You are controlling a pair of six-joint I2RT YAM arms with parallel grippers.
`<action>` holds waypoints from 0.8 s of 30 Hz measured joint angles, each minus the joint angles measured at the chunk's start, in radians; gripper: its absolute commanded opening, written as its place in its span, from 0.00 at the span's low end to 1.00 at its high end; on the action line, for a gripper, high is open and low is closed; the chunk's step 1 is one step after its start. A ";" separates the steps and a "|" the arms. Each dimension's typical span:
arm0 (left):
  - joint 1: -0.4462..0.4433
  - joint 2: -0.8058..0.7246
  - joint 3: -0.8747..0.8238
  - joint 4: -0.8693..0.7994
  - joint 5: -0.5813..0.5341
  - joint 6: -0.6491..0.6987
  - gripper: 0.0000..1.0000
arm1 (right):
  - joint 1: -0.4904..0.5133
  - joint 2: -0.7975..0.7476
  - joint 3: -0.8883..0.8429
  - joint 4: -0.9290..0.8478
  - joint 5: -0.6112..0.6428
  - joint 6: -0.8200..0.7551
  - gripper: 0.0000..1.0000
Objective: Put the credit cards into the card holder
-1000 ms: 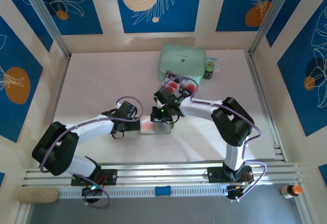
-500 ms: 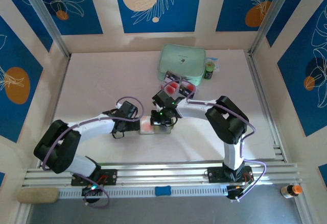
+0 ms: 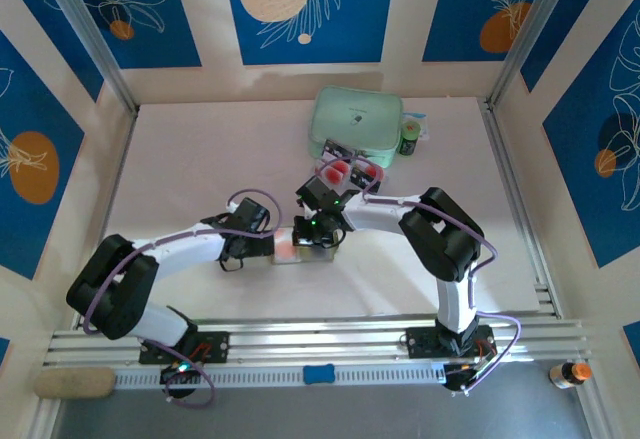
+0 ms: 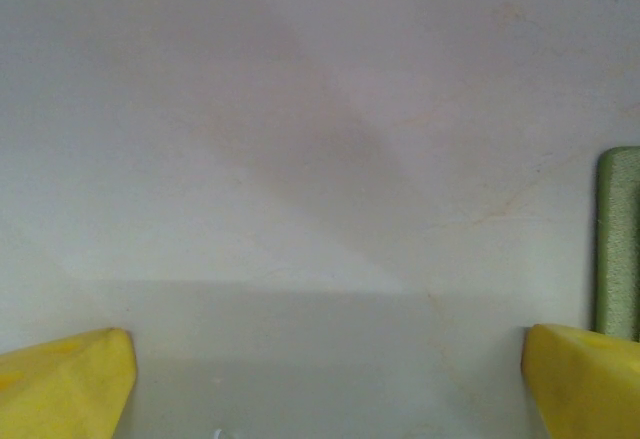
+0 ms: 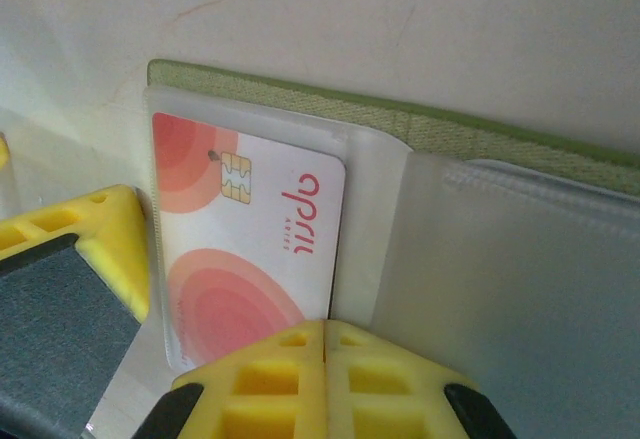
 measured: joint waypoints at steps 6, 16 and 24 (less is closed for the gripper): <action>0.000 -0.002 0.000 0.000 0.000 0.000 1.00 | 0.001 0.000 0.000 0.006 -0.017 0.008 0.00; 0.000 -0.019 -0.003 0.000 0.008 0.000 1.00 | -0.007 -0.047 0.000 -0.005 -0.023 0.007 0.00; 0.000 -0.105 -0.003 -0.008 0.007 0.004 1.00 | -0.035 -0.136 0.000 -0.027 -0.010 -0.017 0.04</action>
